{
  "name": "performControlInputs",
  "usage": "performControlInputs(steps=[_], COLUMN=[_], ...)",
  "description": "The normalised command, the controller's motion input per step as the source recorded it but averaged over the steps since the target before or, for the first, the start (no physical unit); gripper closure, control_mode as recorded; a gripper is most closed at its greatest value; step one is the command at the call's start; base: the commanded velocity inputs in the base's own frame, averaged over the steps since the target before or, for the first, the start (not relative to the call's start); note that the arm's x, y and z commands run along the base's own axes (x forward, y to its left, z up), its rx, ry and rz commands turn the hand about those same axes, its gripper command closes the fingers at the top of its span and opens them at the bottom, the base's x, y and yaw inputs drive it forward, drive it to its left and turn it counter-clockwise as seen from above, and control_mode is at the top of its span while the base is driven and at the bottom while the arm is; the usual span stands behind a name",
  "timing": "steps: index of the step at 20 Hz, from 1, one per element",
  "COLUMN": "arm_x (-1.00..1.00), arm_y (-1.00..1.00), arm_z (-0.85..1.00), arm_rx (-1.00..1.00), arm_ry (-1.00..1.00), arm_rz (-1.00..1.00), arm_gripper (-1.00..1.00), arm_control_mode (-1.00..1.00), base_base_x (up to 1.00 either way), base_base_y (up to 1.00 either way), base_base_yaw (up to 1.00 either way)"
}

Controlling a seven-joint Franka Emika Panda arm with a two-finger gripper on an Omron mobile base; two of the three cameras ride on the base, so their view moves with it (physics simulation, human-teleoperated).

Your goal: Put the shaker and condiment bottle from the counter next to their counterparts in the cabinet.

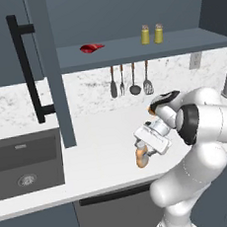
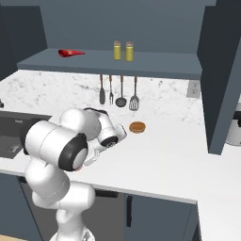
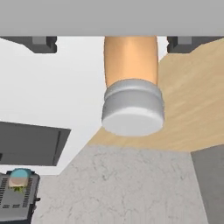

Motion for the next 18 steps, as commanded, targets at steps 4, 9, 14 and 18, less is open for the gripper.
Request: performControlInputs(steps=[4, 9, 14, 18], arm_x=[-0.01, 0.16, -0.01, -0.19], arm_y=[0.27, 0.21, -0.01, -0.07], arm_z=[-0.12, 0.0, 0.3, 0.48], arm_rx=[0.0, 0.0, 0.0, 0.02], arm_ry=[0.09, 0.06, -0.01, -0.03], arm_rz=[0.0, -0.05, -0.48, -0.65], arm_gripper=[1.0, 1.0, 1.0, 1.0], arm_control_mode=[-1.0, -1.0, -1.0, -1.0], base_base_x=[0.0, 0.0, 0.0, 0.0], base_base_y=[0.0, 0.0, 0.0, 0.0], base_base_yaw=[0.0, 0.0, 0.0, 0.0])
